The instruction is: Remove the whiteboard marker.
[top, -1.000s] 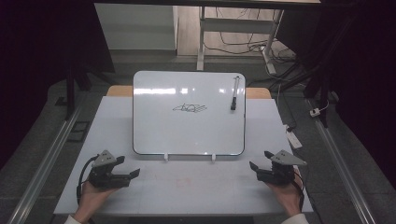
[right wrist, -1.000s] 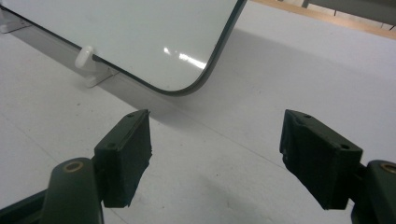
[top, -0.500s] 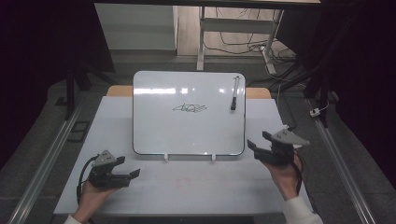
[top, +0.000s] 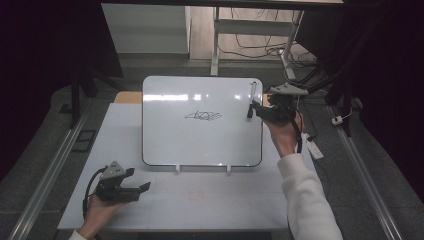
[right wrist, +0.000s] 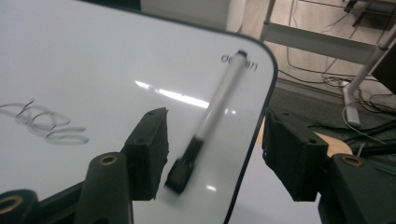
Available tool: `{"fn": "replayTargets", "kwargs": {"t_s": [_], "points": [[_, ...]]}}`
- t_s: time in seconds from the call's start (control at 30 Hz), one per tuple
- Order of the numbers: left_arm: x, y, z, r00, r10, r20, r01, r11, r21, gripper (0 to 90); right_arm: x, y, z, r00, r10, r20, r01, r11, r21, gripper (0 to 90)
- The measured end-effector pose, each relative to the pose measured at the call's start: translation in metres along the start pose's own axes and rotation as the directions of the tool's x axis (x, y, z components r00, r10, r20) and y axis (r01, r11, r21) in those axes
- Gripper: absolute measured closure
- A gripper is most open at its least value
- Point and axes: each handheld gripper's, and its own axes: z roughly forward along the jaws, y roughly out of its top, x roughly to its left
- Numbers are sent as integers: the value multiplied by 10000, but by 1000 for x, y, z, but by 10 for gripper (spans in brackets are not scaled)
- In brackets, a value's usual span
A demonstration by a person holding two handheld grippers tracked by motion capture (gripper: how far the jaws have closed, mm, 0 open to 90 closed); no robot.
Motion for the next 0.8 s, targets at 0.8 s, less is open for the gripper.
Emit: {"fn": "replayTargets", "kwargs": {"t_s": [0.8], "points": [[1, 0, -2, 10000, 39, -55, -39, 10000, 29, 182, 0, 34, 61, 9861, 938, 1372, -1082, 9889, 1015, 674]]}}
